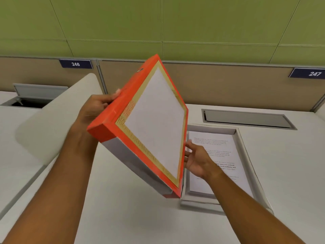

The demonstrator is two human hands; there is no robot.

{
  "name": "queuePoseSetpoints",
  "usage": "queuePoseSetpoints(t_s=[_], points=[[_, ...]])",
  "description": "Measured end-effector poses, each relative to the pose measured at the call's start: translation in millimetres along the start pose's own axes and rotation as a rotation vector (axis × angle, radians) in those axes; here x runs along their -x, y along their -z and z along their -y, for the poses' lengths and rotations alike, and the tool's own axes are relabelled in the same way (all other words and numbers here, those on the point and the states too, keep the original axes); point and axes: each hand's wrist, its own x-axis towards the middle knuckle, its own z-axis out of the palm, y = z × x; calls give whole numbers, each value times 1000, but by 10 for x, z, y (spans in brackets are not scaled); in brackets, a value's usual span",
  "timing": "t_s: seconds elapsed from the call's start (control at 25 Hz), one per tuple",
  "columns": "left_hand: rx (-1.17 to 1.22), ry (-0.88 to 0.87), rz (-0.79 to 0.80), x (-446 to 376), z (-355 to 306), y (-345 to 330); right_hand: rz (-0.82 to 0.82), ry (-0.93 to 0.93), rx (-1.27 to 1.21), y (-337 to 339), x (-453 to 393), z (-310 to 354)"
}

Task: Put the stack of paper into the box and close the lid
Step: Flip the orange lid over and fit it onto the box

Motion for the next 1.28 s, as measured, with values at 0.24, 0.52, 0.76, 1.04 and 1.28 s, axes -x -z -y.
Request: queuePoseSetpoints(t_s=[0.24,0.52,0.76,1.04,1.28], points=[[63,104,59,-312,570,147,-33,64,-124,489,166,173],[-315,211,26,-825,1293,-218,-260,206,102,1202,436,583],[-370,312,22,-1009,1890,-706,-452,262,259,1740,573,681],[-390,342,-25,-1080,2248,-1092,-569,210,309,2141,563,597],[-381,366,-59,-1120,2331,-1166,-578,162,360,2237,427,580]])
